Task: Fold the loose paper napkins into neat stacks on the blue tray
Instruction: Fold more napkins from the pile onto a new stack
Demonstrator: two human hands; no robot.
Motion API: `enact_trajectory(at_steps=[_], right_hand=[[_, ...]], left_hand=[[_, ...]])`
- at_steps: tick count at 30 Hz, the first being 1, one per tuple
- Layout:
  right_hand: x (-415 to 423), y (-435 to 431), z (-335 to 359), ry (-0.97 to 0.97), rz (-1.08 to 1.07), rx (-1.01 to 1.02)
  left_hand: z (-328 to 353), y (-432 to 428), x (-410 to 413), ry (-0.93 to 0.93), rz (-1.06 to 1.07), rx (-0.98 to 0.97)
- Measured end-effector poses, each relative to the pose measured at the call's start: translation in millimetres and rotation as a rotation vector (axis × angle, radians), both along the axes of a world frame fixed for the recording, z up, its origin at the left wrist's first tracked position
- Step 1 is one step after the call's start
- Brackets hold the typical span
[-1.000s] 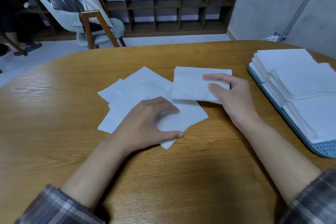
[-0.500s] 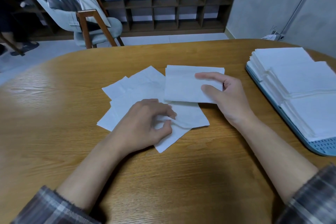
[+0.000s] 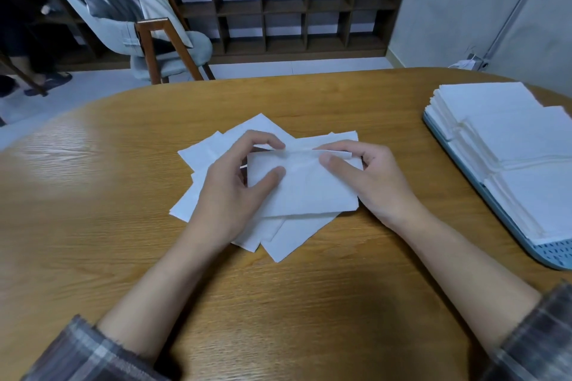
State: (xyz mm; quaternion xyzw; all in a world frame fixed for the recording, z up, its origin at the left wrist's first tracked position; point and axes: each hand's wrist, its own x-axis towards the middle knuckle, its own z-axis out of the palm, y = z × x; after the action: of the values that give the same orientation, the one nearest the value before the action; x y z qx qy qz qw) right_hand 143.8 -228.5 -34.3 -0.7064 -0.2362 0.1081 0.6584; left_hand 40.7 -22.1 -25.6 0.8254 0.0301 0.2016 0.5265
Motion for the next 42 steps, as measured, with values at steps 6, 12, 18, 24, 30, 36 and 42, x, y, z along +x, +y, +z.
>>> enact_trajectory(at_steps=[6, 12, 18, 24, 30, 36, 42], right_hand=[[-4.5, 1.9, 3.7, 0.089, 0.147, 0.105], [-6.1, 1.8, 6.7, 0.055, 0.148, 0.084], [-8.4, 2.0, 8.5, 0.028, 0.13, 0.048], [-7.9, 2.1, 7.6, 0.009, 0.138, 0.042], [-3.0, -1.9, 9.6, 0.029, 0.152, 0.118], [-2.0, -3.6, 12.1, 0.204, 0.234, 0.268], [0.4, -4.3, 9.9, 0.162, 0.226, 0.146]], left_hand=[[0.3, -3.8, 0.2, 0.063, 0.018, -0.192], [-0.5, -5.6, 0.5, 0.083, 0.052, -0.229], [-0.1, -7.4, 0.1, 0.089, 0.074, -0.246], [0.9, -11.2, -0.5, 0.097, 0.068, -0.207], [-4.6, -3.4, 1.3, 0.045, 0.193, 0.052], [7.4, -5.7, -1.1, 0.101, 0.022, -0.386], [4.3, -8.4, -2.4, 0.077, -0.035, -0.23]])
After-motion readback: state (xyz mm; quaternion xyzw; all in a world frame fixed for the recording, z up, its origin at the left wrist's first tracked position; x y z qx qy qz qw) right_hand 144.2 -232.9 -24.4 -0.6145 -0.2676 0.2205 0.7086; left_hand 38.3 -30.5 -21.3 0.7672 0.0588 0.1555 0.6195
